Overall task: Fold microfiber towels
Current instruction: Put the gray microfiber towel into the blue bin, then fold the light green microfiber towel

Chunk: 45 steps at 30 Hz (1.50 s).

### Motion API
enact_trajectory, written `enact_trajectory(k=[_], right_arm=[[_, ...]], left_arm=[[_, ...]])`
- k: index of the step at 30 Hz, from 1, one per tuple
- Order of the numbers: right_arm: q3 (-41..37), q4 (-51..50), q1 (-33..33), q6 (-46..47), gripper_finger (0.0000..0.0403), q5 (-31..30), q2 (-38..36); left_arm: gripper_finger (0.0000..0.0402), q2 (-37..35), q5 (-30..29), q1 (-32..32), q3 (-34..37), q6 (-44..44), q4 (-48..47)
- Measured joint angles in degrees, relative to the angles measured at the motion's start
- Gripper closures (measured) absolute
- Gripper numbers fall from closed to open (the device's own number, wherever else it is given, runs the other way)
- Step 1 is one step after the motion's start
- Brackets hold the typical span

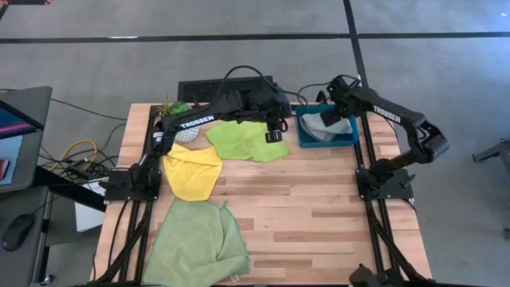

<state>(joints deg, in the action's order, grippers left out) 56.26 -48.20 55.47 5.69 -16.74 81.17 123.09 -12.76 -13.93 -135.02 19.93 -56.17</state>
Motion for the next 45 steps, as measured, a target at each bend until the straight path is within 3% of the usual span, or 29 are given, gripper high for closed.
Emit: enact_trajectory(k=[6, 10, 17, 26, 31, 37, 45], right_arm=[[3.12, -3.64, -1.44, -0.46, 0.0186, 0.12, -6.09], [3.14, -3.75, -6.1, -2.75, 0.0186, 0.18, -13.19], [3.14, -3.63, -21.43, -4.44, 0.0188, 0.33, -23.83], [3.14, -3.14, -40.69, -3.2, 0.0198, 0.36, -26.37], [3.14, -2.04, -48.2, -3.15, 0.0204, 0.33, -25.57], [3.12, 1.8, -54.42, -3.22, 0.0207, 0.29, -25.6], [-0.47, 7.17, -59.62, -13.49, 0.0209, 0.85, -24.0]], left_arm=[[0.0247, -2.57, 0.25, 0.0, 0.02, -2.59, -4.56], [0.0247, -4.69, 0.26, -0.19, 0.02, -4.88, -8.46], [0.0247, -8.04, -0.72, -0.2, 0.02, -12.12, -18.31], [0.0247, -13.25, -11.94, 4.33, 3.98, -23.51, -26.47], [0.0247, -18.22, -15.71, 8.04, 12.19, -33.27, -29.33], [0.0247, -26.49, -16.7, 12.3, 28.92, -45.65, -27.44], [0.0247, -36.8, -17.67, 17.51, 49.67, -55.55, -19.88]])
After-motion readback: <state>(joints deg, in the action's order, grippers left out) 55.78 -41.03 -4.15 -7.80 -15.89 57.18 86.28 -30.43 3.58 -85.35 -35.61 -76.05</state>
